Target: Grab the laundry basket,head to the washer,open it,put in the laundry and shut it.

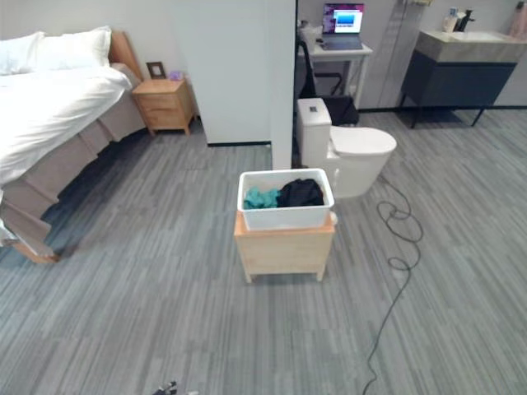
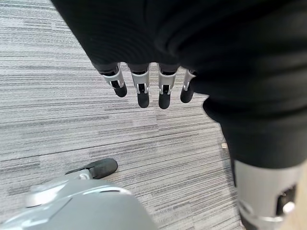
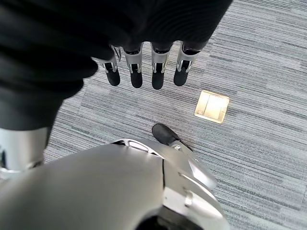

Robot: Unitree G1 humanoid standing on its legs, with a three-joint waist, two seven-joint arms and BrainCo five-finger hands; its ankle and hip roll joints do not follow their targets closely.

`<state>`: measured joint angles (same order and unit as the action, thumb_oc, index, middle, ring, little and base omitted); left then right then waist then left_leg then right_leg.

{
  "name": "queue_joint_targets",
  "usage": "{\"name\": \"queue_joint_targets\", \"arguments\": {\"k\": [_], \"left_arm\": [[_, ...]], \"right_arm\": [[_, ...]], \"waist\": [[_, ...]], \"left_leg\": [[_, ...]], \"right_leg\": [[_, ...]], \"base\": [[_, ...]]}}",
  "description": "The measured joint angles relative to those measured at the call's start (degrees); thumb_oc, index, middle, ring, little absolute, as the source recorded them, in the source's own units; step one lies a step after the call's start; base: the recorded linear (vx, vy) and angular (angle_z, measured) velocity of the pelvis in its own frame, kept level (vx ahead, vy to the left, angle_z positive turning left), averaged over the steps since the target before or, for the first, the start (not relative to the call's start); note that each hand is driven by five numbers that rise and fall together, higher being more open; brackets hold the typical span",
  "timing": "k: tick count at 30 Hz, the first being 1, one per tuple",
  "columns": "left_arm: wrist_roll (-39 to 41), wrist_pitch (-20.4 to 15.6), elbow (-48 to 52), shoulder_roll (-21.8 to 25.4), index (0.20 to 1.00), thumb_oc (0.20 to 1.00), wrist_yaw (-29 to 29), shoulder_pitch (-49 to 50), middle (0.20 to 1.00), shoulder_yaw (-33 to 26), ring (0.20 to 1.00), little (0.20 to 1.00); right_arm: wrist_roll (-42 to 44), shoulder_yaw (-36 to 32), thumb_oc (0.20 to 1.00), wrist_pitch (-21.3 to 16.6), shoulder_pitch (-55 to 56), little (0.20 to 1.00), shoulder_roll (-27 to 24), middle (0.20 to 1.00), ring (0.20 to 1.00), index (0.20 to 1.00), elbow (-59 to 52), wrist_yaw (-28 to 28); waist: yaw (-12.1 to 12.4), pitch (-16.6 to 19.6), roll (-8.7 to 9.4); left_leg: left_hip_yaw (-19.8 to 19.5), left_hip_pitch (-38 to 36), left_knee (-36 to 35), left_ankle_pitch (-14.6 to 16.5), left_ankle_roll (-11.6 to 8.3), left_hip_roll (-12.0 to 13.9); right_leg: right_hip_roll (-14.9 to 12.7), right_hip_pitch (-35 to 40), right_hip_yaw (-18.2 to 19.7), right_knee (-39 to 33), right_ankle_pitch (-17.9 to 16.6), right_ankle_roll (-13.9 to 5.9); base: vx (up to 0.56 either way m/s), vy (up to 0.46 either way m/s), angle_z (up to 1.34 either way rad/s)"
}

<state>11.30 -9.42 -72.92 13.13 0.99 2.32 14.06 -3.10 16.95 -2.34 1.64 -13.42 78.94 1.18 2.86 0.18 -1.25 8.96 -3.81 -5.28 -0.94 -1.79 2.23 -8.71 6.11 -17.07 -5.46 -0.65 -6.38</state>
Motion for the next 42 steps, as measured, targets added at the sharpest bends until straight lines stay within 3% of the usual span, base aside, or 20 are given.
{"name": "queue_joint_targets", "arguments": {"k": [18, 35, 38, 39, 41, 42], "left_arm": [[-0.1, 0.0, -0.2, 0.0, 1.000, 1.000, -0.1, 0.1, 1.000, -0.4, 1.000, 1.000], [0.0, 0.0, -0.2, 0.0, 1.000, 1.000, 0.0, 0.2, 1.000, -0.5, 1.000, 1.000], [1.9, -0.4, -0.7, 0.8, 1.000, 1.000, -0.1, -1.9, 1.000, -3.1, 1.000, 1.000], [2.3, -0.3, -1.6, 1.1, 1.000, 1.000, -0.1, -3.4, 1.000, -3.1, 1.000, 1.000], [2.6, -0.3, -2.6, 0.5, 1.000, 1.000, -0.2, -3.3, 1.000, -4.4, 1.000, 1.000], [4.5, -0.4, -3.6, 0.0, 1.000, 1.000, -0.4, -4.7, 1.000, -4.7, 1.000, 1.000]], "right_arm": [[-1.1, 1.7, 1.000, 0.3, -0.3, 1.000, -0.9, 1.000, 1.000, 1.000, -1.7, 0.0], [-0.4, 0.9, 1.000, 0.2, -0.4, 1.000, -1.0, 1.000, 1.000, 1.000, -1.2, -0.2], [1.2, 1.3, 1.000, -0.3, -2.9, 1.000, -0.6, 1.000, 1.000, 1.000, -0.8, -0.3], [1.8, 1.3, 1.000, -0.3, -3.4, 1.000, -0.5, 1.000, 1.000, 1.000, -0.8, -0.3], [2.6, 1.2, 1.000, -0.2, -4.4, 1.000, -1.1, 1.000, 1.000, 1.000, -1.0, -0.2], [3.7, 1.4, 1.000, -0.3, -5.4, 1.000, -1.8, 1.000, 1.000, 1.000, -1.7, 0.0]], "waist": [[1.0, -0.7, -1.17], [1.1, -1.0, -0.95], [2.1, -4.3, 0.62], [2.6, -5.5, 2.04], [3.8, -6.9, 2.72], [3.8, -8.4, 3.26]], "left_leg": [[-0.3, -0.1, 0.0, 0.0, 0.00, 0.0], [-0.3, -0.2, 0.3, -0.1, -0.34, 0.9], [-1.3, 5.9, 11.9, 2.4, -3.50, 3.2], [-3.2, 8.9, 17.0, 1.8, -4.47, 3.4], [-7.0, 13.7, 26.1, 0.2, -6.92, 3.7], [-9.0, 20.0, 35.4, -2.1, -9.29, 4.4]], "right_leg": [[0.0, 0.3, -0.4, 0.0, 0.0, -0.01], [1.0, 0.7, -0.5, 0.0, 0.2, 0.07], [2.2, -0.7, -0.3, 1.0, 1.3, 2.72], [2.2, -0.7, -0.2, 0.5, 1.0, 3.20], [3.4, -1.1, 0.1, 0.8, 0.6, 4.49], [3.7, -0.8, -0.3, 0.7, 1.1, 5.75]], "base": [[0.00, 0.000, 0.00], [0.00, -0.049, 0.00], [-0.07, -0.138, -0.06], [-0.03, -0.136, -0.09], [0.08, -0.077, -0.09], [0.19, 0.018, 0.10]]}}
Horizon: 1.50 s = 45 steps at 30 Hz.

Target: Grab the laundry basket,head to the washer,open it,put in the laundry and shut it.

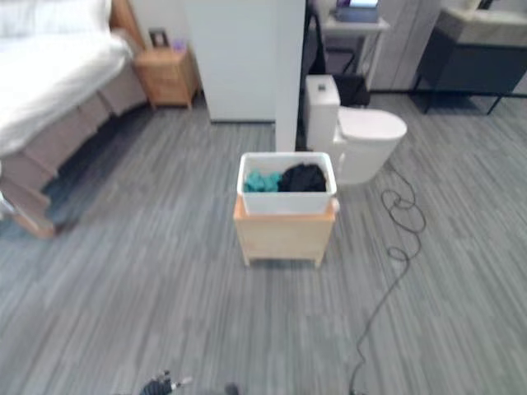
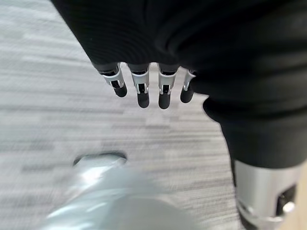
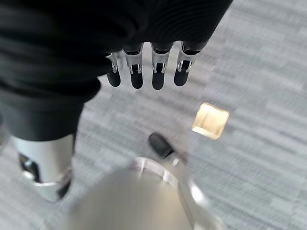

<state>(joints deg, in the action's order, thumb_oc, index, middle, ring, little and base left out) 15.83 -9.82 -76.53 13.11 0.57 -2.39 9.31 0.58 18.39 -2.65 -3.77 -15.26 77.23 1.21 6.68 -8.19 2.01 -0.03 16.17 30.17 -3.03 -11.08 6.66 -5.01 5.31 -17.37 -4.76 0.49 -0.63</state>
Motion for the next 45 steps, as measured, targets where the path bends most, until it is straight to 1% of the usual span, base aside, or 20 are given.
{"name": "queue_joint_targets", "arguments": {"k": [1, 4, 6, 11, 12, 14, 16, 18, 19, 21, 23, 25, 30, 32, 34, 36, 38, 39, 41, 45], "left_arm": [[0.4, 0.0, 0.1, 0.1, 1.000, 1.000, -0.1, -0.1, 1.000, -0.3, 1.000, 1.000], [1.7, 0.1, 0.1, 0.0, 1.000, 1.000, -0.2, 0.0, 1.000, -0.2, 1.000, 1.000], [2.1, 0.0, -0.1, -0.1, 1.000, 1.000, -0.3, -0.5, 1.000, -0.2, 1.000, 1.000], [2.2, 0.1, -1.9, 0.0, 1.000, 1.000, -0.3, 0.4, 1.000, -3.3, 1.000, 1.000], [2.2, 0.2, -3.4, 0.5, 1.000, 1.000, -0.3, 0.8, 1.000, -4.0, 1.000, 1.000], [2.1, 0.0, -2.6, 0.4, 1.000, 1.000, -0.4, 3.6, 1.000, -3.5, 1.000, 1.000], [1.6, 0.2, -2.6, 0.6, 1.000, 1.000, -0.2, 3.2, 1.000, -3.5, 1.000, 1.000], [1.6, 0.1, -0.9, 2.3, 1.000, 1.000, -0.2, 1.9, 1.000, -2.8, 1.000, 1.000], [1.7, 0.1, -0.5, 3.0, 1.000, 1.000, -0.2, 1.0, 1.000, -1.9, 1.000, 1.000], [2.0, 0.0, 0.9, 4.6, 1.000, 1.000, -0.3, -1.0, 1.000, -1.8, 1.000, 1.000], [2.3, 0.0, 1.4, 5.7, 1.000, 1.000, -0.4, -1.5, 1.000, -2.6, 1.000, 1.000], [4.0, -0.1, 1.7, 6.6, 1.000, 1.000, -0.5, -3.0, 1.000, -4.1, 1.000, 1.000], [3.8, -0.2, 2.4, 4.5, 1.000, 1.000, -0.4, -3.2, 1.000, -2.0, 1.000, 1.000], [3.5, -0.2, 2.5, 1.3, 1.000, 1.000, -0.3, -2.9, 1.000, -1.1, 1.000, 1.000], [3.3, -0.3, 3.6, -0.2, 1.000, 1.000, -0.3, -1.6, 1.000, -1.7, 1.000, 1.000], [3.9, -0.2, 6.1, -0.3, 1.000, 1.000, -0.8, -0.5, 1.000, -2.7, 1.000, 1.000], [4.6, -0.2, 13.3, 0.0, 1.000, 1.000, -4.1, 0.2, 1.000, -5.2, 1.000, 1.000], [4.6, -0.2, 21.5, 0.9, 1.000, 1.000, -6.4, 2.4, 1.000, -7.2, 1.000, 1.000], [4.9, -1.3, 33.1, 2.7, 1.000, 1.000, -9.6, 4.9, 1.000, -9.5, 1.000, 1.000], [6.0, 0.0, 43.7, 4.7, 1.000, 1.000, -11.6, 7.5, 1.000, -11.3, 1.000, 1.000]], "right_arm": [[0.9, 0.8, 1.000, 0.0, 0.0, 1.000, -0.1, 1.000, 1.000, 1.000, -0.1, 0.0], [1.2, 0.9, 1.000, 0.1, -2.4, 1.000, -0.9, 1.000, 1.000, 1.000, -0.2, 0.1], [2.5, 0.9, 1.000, 0.0, -4.2, 1.000, -1.0, 1.000, 1.000, 1.000, -0.2, 0.1], [3.1, 0.8, 1.000, -0.7, -4.8, 1.000, 0.4, 1.000, 1.000, 1.000, 1.7, 0.0], [3.1, 0.7, 1.000, -1.0, -2.3, 1.000, 1.2, 1.000, 1.000, 1.000, 3.2, -0.1], [3.1, 0.8, 1.000, -1.0, 0.3, 1.000, 1.7, 1.000, 1.000, 1.000, 3.7, -0.3], [3.2, -1.3, 1.000, -1.2, 1.7, 1.000, 1.3, 1.000, 1.000, 1.000, 2.7, -0.6], [5.2, -4.6, 1.000, -1.1, 3.3, 1.000, 0.8, 1.000, 1.000, 1.000, 2.1, -0.5], [5.5, -4.9, 1.000, -1.1, 3.5, 1.000, 0.3, 1.000, 1.000, 1.000, 2.0, -0.5], [7.2, -5.9, 1.000, -1.4, 3.6, 1.000, -2.0, 1.000, 1.000, 1.000, -1.2, -0.9], [8.2, -6.7, 1.000, -1.5, 2.6, 1.000, -3.1, 1.000, 1.000, 1.000, -3.0, -0.9], [10.8, -8.5, 1.000, -1.5, 2.4, 1.000, -3.3, 1.000, 1.000, 1.000, -3.6, -0.5], [11.8, -12.2, 1.000, -1.1, 3.4, 1.000, -3.6, 1.000, 1.000, 1.000, -0.4, -0.3], [12.2, -13.6, 1.000, -1.1, 3.3, 1.000, -4.2, 1.000, 1.000, 1.000, -0.1, -0.2], [12.6, -14.3, 1.000, -1.1, 2.2, 1.000, -5.2, 1.000, 1.000, 1.000, -0.3, 0.0], [15.8, -18.9, 1.000, -1.6, 1.1, 1.000, -5.4, 1.000, 1.000, 1.000, -2.5, 1.0], [22.0, -22.4, 1.000, -3.1, -0.6, 1.000, -7.0, 1.000, 1.000, 1.000, -7.3, 4.8], [24.2, -24.8, 1.000, -3.4, -0.1, 1.000, -6.9, 1.000, 1.000, 1.000, -10.1, 7.3], [25.6, -26.7, 1.000, -4.0, 2.3, 1.000, -9.7, 1.000, 1.000, 1.000, -16.8, 10.4], [21.0, -24.8, 1.000, -3.0, 3.4, 1.000, -15.4, 1.000, 1.000, 1.000, -25.1, 12.7]], "waist": [[0.1, -0.1, 0.42], [0.7, -0.9, -0.21], [1.3, -0.9, -1.89], [5.1, 0.1, -1.42], [5.3, 2.7, 0.50], [5.1, 4.6, 1.64], [2.7, 4.4, 1.14], [0.5, 4.7, 1.88], [0.0, 4.7, 1.42], [-2.3, 3.7, -2.86], [-3.7, 2.5, -3.80], [-5.4, 1.3, -1.29], [-7.7, 2.1, 0.82], [-8.2, 2.5, -1.60], [-7.3, 2.9, -2.02], [-7.0, 3.1, -1.14], [-5.8, 2.2, 0.24], [-4.8, 1.4, 1.88], [-4.3, 1.1, 1.98], [-4.9, 3.7, -2.45]], "left_leg": [[1.1, 1.7, -0.5, 0.9, 0.37, 1.0], [4.3, 0.6, -20.9, 0.6, 2.04, 0.8], [3.8, 0.9, -33.5, -1.2, 0.32, 0.7], [3.6, -1.0, -32.3, -2.1, 1.00, 0.6], [3.6, -2.4, -25.3, -0.4, 4.88, -2.3], [5.4, -7.3, -27.4, -0.3, 10.47, -4.6], [5.2, -10.6, -29.1, 0.8, 12.16, -6.1], [3.9, -13.7, -29.3, 3.8, 15.64, -9.8], [3.2, -15.3, -29.9, 4.6, 16.76, -10.4], [0.8, -19.6, -31.8, 6.2, 16.99, -9.0], [0.4, -21.7, -32.6, 6.0, 16.05, -8.5], [-1.2, -26.1, -32.7, 9.4, 13.00, -9.1], [-5.9, -32.2, -32.5, 15.6, 9.75, -6.2], [-6.5, -34.3, -29.1, 15.4, 7.68, -1.9], [-4.9, -33.0, -22.0, 12.7, 3.63, -0.9], [-6.0, -23.0, -1.9, 10.0, 0.06, -1.8], [-8.4, -8.9, 13.7, 8.8, 1.73, -4.7], [-5.3, -8.5, 5.0, 11.3, 4.90, -4.5], [-5.9, -9.0, -18.8, 9.1, 3.75, -2.6], [-5.6, -13.7, -33.9, 1.2, 3.22, 1.1]], "right_leg": [[0.3, 0.3, -0.4, -0.8, 0.1, 0.22], [1.2, -0.6, -0.7, -0.8, 0.2, 0.91], [3.0, -0.9, -0.6, -0.8, 0.4, 1.83], [2.6, 1.9, 1.6, -0.7, 2.8, 0.47], [-0.1, 2.9, 1.7, 0.2, 5.0, -0.85], [-3.8, 1.9, 1.6, 9.3, 8.7, -0.69], [-7.5, -5.0, 2.0, 28.9, 7.9, -3.85], [-13.2, -16.0, 8.0, 52.0, 2.4, -6.93], [-14.2, -18.0, 7.6, 54.4, 3.2, -6.96], [-9.8, -20.6, 3.2, 41.5, 6.4, -4.64], [-7.1, -21.4, 2.1, 31.5, 6.0, -3.79], [-4.4, -22.2, -0.3, 7.6, -1.9, -5.34], [-4.8, -21.9, 2.8, 5.6, -7.1, -6.19], [-1.4, -19.3, 2.3, 10.0, -9.1, -4.11], [0.9, -16.0, 2.2, 9.0, -7.7, -0.35], [1.7, -14.0, 2.9, 6.7, -7.8, 2.01], [2.2, -10.9, 4.9, 3.0, -6.6, 5.00], [2.0, -7.6, 5.8, -0.2, -7.3, 5.01], [3.4, -5.2, 5.0, -0.9, -5.8, 4.51], [6.5, -3.2, 6.6, -0.3, -4.3, 3.16]], "base": [[0.23, 0.056, 0.17], [0.27, 0.083, 0.01], [0.49, 0.133, 0.00], [0.53, 0.194, -0.30], [0.45, 0.298, -0.28], [0.43, 0.342, -0.35], [0.36, 0.314, 0.08], [0.50, 0.210, 0.51], [0.58, 0.041, 0.35], [0.47, -0.096, 0.35], [0.41, -0.167, 0.32], [0.61, -0.247, 0.74], [0.44, -0.200, 0.71], [0.38, -0.229, 0.58], [0.13, -0.200, 0.04], [0.08, -0.171, -0.24], [0.26, -0.049, -0.35], [0.22, 0.049, -0.30], [0.12, 0.111, -0.35], [0.10, 0.102, -0.27]]}}
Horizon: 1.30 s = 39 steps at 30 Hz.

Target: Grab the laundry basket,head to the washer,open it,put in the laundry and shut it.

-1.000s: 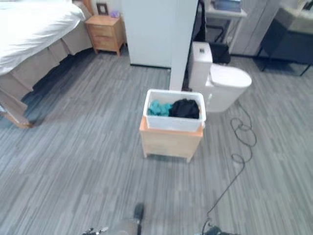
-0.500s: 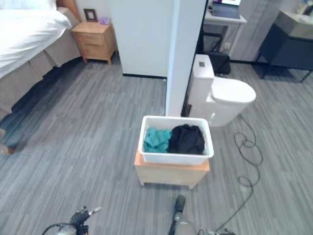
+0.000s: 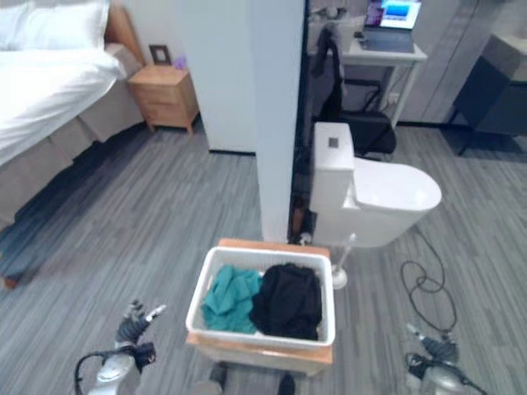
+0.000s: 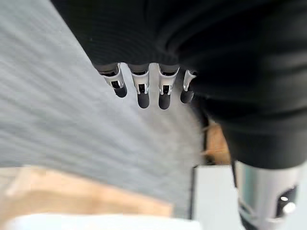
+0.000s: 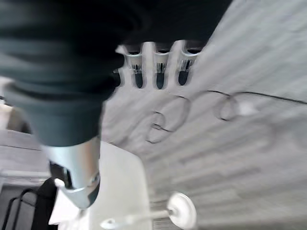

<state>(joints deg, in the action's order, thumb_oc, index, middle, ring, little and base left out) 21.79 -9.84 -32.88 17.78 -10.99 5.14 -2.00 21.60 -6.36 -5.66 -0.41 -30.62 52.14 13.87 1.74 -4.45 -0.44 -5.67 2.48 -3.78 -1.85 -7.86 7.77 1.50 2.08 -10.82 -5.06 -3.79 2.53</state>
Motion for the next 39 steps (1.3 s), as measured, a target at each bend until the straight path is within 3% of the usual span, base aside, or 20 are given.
{"name": "queue_joint_targets", "arguments": {"k": [4, 7, 9, 16, 20, 26, 34, 39], "left_arm": [[-4.2, 2.5, 7.5, 1.4, 1.000, 1.000, 2.4, 2.5, 1.000, -0.1, 1.000, 1.000], [-7.3, 5.2, 6.4, 4.9, 1.000, 1.000, 5.2, 3.5, 1.000, 0.1, 1.000, 1.000], [-9.4, 6.7, 6.2, 6.9, 1.000, 1.000, 6.8, 3.7, 1.000, 0.1, 1.000, 1.000], [-9.4, 9.4, 6.1, 7.2, 1.000, 1.000, 11.9, 6.5, 1.000, 3.8, 1.000, 1.000], [-8.4, 10.2, 6.3, 8.6, 1.000, 1.000, 14.2, 7.0, 1.000, 9.7, 1.000, 1.000], [-8.4, 10.7, 4.8, 12.1, 1.000, 1.000, 14.9, -1.7, 1.000, 16.9, 1.000, 1.000], [-13.4, 11.6, 2.6, 11.9, 1.000, 1.000, 11.9, -16.2, 1.000, 16.5, 1.000, 1.000], [-13.5, 11.6, 2.4, 11.6, 1.000, 1.000, 9.6, -19.5, 1.000, 16.4, 1.000, 1.000]], "right_arm": [[-5.0, 2.1, 1.000, 4.2, 0.1, 1.000, -1.8, 1.000, 1.000, 1.000, -5.2, -2.3], [-8.7, 4.9, 1.000, 6.2, -0.3, 1.000, -0.8, 1.000, 1.000, 1.000, -7.8, -6.4], [-10.8, 5.4, 1.000, 7.1, -0.7, 1.000, -0.8, 1.000, 1.000, 1.000, -9.4, -8.3], [-13.5, 9.4, 1.000, 9.5, -2.8, 1.000, 0.4, 1.000, 1.000, 1.000, -11.1, -12.2], [-13.5, 12.2, 1.000, 9.9, -4.8, 1.000, 0.8, 1.000, 1.000, 1.000, -11.1, -13.1], [-13.4, 15.4, 1.000, 9.8, -14.1, 1.000, 0.7, 1.000, 1.000, 1.000, -8.6, -12.5], [-13.4, 16.6, 1.000, 8.7, -24.8, 1.000, 1.5, 1.000, 1.000, 1.000, -9.0, -10.2], [-13.4, 16.8, 1.000, 8.8, -25.7, 1.000, 2.7, 1.000, 1.000, 1.000, -8.9, -8.7]], "waist": [[0.1, 0.0, -3.23], [0.6, -1.2, -2.01], [0.6, -1.8, -2.23], [1.4, -3.9, -2.20], [0.8, -5.8, -2.18], [0.5, -11.3, -1.96], [0.3, -17.9, -0.31], [0.2, -18.3, 0.10]], "left_leg": [[2.3, -4.6, -1.6, -2.0, 1.49, -0.7], [3.1, -7.1, -1.6, -1.7, 1.85, -2.2], [3.3, -7.3, -1.6, 0.7, 2.93, -2.5], [6.4, -5.5, -1.6, 1.2, 4.37, -4.2], [6.7, -3.2, -1.6, 0.5, 4.78, -4.4], [6.3, 4.8, 1.9, -0.1, 4.96, -4.5], [6.0, 10.2, 2.8, -1.9, 4.35, -4.4], [5.7, 10.5, 2.6, -2.1, 4.25, -4.4]], "right_leg": [[0.7, 0.4, 2.1, 0.0, 0.3, -0.50], [-1.0, 2.3, 2.8, 0.0, 0.6, -1.61], [-1.2, 2.2, 4.0, -0.1, 1.6, -2.90], [-3.0, -1.1, 7.0, -0.6, 0.6, -4.76], [-3.2, -3.6, 7.3, -0.5, -0.5, -4.69], [-3.3, -9.8, 7.2, 0.0, -3.0, -4.51], [-3.1, -14.7, 7.0, 0.0, -5.1, -3.89], [-3.1, -14.9, 6.6, 0.0, -5.1, -3.88]], "base": [[0.10, 0.080, -0.26], [0.07, 0.074, -0.21], [0.03, 0.052, -0.08], [-0.03, 0.036, -0.20], [-0.14, 0.013, -0.08], [-0.16, -0.009, 0.02], [-0.08, -0.014, 0.01], [-0.02, -0.005, 0.04]]}}
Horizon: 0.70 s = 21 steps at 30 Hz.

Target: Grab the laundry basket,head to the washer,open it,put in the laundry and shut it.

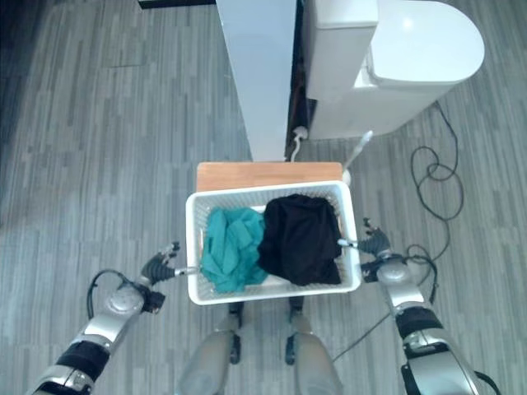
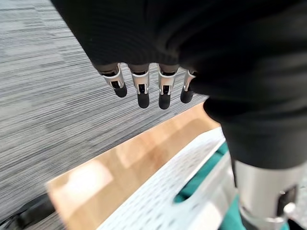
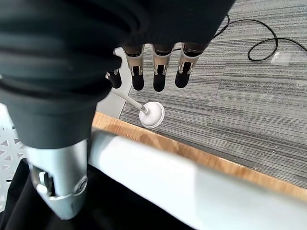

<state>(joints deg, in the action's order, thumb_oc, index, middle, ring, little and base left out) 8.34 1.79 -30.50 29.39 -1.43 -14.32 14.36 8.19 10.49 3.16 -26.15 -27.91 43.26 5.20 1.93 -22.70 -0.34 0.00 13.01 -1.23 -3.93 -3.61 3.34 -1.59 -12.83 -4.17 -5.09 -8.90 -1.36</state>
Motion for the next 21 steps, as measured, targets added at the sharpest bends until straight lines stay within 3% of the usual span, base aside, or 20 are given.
{"name": "queue_joint_targets", "arguments": {"k": [11, 21], "left_arm": [[0.1, 0.4, -2.9, -3.0, 1.000, 1.000, -3.9, -4.1, 1.000, 1.3, 1.000, 1.000], [0.1, 1.1, -13.7, -3.2, 1.000, 1.000, -4.8, -15.1, 1.000, 6.8, 1.000, 1.000]], "right_arm": [[-0.1, 3.7, 1.000, 1.0, -0.1, 1.000, 1.0, 1.000, 1.000, 1.000, -1.2, 1.9], [-2.4, 8.0, 1.000, 4.3, -4.0, 1.000, 1.1, 1.000, 1.000, 1.000, 0.4, 2.2]], "waist": [[0.2, -1.1, 0.08], [0.1, -1.3, -0.16]], "left_leg": [[-0.9, -0.1, -0.3, -0.3, -0.07, -0.1], [-0.9, -0.9, -1.3, -1.1, -0.30, -0.1]], "right_leg": [[0.0, 0.4, -1.1, 0.0, 0.0, 0.01], [-0.1, 0.7, -0.9, 0.0, -0.2, -0.09]], "base": [[-0.01, -0.001, 0.03], [0.00, 0.001, 0.00]]}}
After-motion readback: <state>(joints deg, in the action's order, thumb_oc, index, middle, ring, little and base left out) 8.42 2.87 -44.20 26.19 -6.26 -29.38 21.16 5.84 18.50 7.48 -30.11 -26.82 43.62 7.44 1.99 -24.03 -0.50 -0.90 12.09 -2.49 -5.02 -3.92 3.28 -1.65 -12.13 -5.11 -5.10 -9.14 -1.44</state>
